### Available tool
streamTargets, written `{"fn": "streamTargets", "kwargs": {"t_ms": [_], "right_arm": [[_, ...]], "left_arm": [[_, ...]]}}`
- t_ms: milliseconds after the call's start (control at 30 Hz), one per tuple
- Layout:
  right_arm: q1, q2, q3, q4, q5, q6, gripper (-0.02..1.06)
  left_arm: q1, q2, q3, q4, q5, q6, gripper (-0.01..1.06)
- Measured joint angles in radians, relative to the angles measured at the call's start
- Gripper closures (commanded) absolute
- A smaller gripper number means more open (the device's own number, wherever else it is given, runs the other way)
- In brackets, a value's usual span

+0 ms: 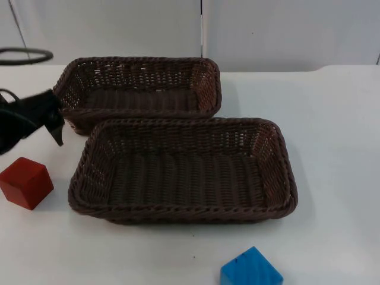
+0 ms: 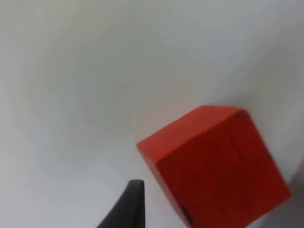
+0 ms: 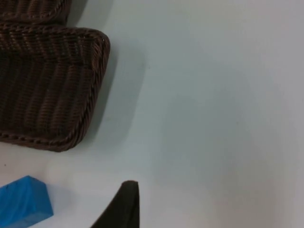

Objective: Pick up one cube with the left hand and place it into the upper basket. Pick up one cube with the right hand and place it into the lower basket.

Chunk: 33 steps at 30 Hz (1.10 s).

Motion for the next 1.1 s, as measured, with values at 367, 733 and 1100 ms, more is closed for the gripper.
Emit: {"fn": "streamTargets", "kwargs": {"t_ms": [367,733,1100], "right_arm": [[0.0,0.039,-0.009,0.017,-0.035,-0.029,-0.01],[0.0,0.039,-0.009,0.017,-0.035,-0.055,-0.01],[0.0,0.039,-0.009,0.017,-0.042,-0.068,-0.01]], "left_arm": [[0.0,0.11,0.0,-0.029,-0.083,-0.015,0.0],[0.0,0.152,0.0,-0.038,-0.123,-0.021,0.4],[0.0,0.145,-0.002,-0.036,-0.134,-0.019,1.05]]}}
